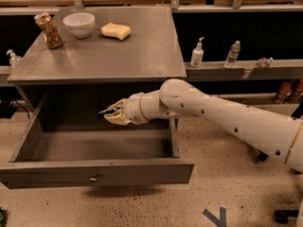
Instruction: Place rxbar blueberry into top drawer
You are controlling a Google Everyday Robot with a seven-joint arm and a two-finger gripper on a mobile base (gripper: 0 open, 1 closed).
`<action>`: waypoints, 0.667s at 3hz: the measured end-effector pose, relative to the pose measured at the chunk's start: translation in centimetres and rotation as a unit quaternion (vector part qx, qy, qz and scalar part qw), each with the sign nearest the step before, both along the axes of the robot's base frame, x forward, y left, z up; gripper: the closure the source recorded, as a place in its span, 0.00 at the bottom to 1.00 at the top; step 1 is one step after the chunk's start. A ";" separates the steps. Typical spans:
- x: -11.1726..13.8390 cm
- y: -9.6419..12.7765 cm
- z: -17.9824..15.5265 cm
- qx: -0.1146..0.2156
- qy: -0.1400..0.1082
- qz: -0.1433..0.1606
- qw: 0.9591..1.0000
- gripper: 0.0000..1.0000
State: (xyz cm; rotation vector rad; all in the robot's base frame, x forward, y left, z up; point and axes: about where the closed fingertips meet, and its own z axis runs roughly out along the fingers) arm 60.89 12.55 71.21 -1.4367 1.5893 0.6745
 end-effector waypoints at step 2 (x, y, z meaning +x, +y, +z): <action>-0.5 -0.5 -3.0 0.012 0.040 0.025 0.999 1.00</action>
Offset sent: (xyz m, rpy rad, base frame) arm -0.0065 -0.0138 -0.0439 0.0395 0.1231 0.0745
